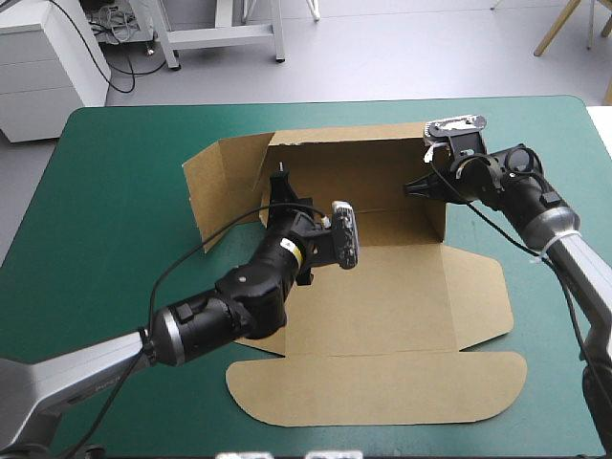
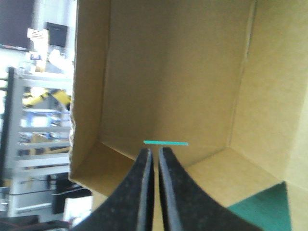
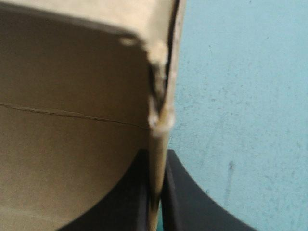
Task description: Fold the box
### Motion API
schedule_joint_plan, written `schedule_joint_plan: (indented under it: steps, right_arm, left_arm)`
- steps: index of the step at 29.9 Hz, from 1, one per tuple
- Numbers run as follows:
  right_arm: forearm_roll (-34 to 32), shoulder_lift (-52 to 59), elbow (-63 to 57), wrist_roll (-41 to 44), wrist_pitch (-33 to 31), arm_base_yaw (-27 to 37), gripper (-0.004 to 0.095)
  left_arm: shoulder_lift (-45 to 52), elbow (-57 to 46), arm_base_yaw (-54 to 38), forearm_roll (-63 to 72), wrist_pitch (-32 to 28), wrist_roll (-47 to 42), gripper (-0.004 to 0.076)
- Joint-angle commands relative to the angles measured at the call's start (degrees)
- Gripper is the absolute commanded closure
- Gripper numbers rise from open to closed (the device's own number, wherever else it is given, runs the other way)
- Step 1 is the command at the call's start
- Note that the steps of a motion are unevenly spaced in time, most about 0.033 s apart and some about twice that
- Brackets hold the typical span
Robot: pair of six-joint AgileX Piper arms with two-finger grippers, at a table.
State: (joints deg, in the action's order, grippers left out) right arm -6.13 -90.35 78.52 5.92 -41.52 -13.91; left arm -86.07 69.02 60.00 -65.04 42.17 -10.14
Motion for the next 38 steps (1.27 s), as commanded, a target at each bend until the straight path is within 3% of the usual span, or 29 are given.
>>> schedule_joint_plan:
  steps: [1,4,8,18,26,32,38]
  right_arm:
    - [0.37,2.31,2.18,-0.17,2.14,0.32,0.0922]
    - [0.73,2.31,2.18,-0.17,2.14,0.32,0.0922]
    - [0.78,2.31,2.18,-0.17,2.06,0.32,0.0922]
    - [0.87,2.31,2.18,-0.88,0.50,0.32,0.0922]
    - [1.90,2.31,2.18,-0.88,-0.32,0.32,0.0922]
    - [3.17,2.31,2.18,-1.09,-0.83,0.32,0.0922]
    - [4.68,1.98,7.16,-1.46,-9.83,0.32,0.0922]
  left_arm:
    - [2.15,10.55,-4.54,22.35,4.10,15.95,0.0709]
    - [2.15,17.77,-11.36,40.33,10.51,23.24,0.0710]
    - [2.15,24.54,-24.67,57.96,16.06,23.29,0.0710]
    - [2.35,23.63,-56.99,88.21,18.21,28.93,0.0710]
    - [2.35,13.60,-76.17,104.91,18.93,33.11,0.0710]
    - [2.35,0.52,-84.30,113.77,12.12,34.57,0.0710]
    - [2.35,-6.34,-88.29,120.35,9.92,34.57,0.0710]
